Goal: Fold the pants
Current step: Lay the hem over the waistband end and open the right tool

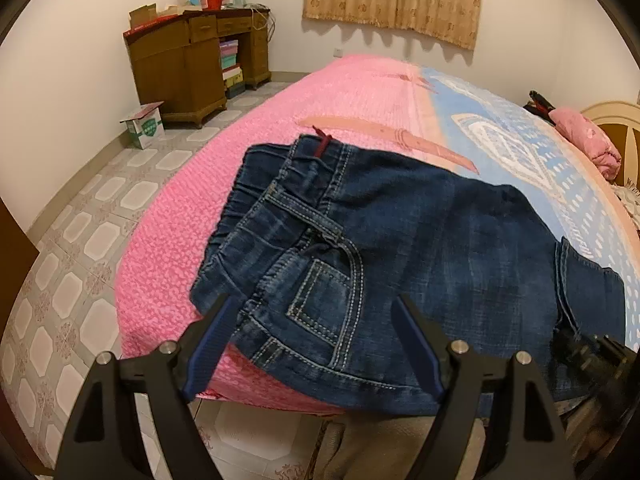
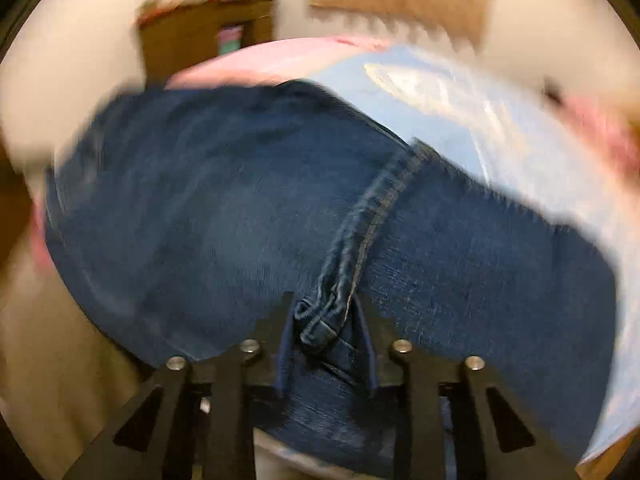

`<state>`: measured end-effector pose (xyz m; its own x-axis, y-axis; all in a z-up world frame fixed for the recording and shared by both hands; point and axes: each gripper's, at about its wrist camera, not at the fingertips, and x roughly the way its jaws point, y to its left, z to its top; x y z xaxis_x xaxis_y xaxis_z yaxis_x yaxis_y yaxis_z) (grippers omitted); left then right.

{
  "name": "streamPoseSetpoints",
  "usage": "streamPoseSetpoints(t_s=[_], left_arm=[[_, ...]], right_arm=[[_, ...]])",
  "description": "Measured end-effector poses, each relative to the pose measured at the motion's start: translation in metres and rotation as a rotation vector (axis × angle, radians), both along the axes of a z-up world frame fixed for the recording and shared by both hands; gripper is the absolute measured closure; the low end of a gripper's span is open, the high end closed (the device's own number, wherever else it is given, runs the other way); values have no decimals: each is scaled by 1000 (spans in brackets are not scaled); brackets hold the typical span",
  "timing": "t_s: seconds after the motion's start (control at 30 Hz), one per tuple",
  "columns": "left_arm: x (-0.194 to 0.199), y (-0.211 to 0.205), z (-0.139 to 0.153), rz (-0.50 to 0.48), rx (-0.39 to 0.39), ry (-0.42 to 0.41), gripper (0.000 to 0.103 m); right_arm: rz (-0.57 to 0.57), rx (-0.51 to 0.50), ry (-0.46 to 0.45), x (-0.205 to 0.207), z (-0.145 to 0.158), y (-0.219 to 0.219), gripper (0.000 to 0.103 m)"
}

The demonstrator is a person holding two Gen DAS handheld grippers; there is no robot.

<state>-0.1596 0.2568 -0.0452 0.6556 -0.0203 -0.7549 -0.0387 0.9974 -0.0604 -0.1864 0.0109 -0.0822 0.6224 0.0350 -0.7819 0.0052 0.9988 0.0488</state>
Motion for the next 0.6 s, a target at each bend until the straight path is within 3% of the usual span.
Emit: streamPoseSetpoints(t_s=[0.07, 0.2, 0.3, 0.43, 0.5, 0.6], left_arm=[[0, 3, 1, 8, -8, -3, 21], [1, 10, -1, 29, -28, 2, 21], [0, 14, -1, 35, -36, 2, 21], [-2, 19, -2, 42, -29, 0, 21], [-1, 22, -5, 50, -33, 9, 21], [1, 22, -10, 54, -37, 23, 21]], right_arm=[[-43, 123, -9, 4, 14, -15, 89], [4, 108, -73, 8, 41, 1, 89], [77, 14, -89, 7, 37, 29, 89], [185, -114, -35, 0, -5, 58, 88], [213, -193, -59, -7, -15, 69, 88], [194, -170, -89, -2, -2, 67, 88]])
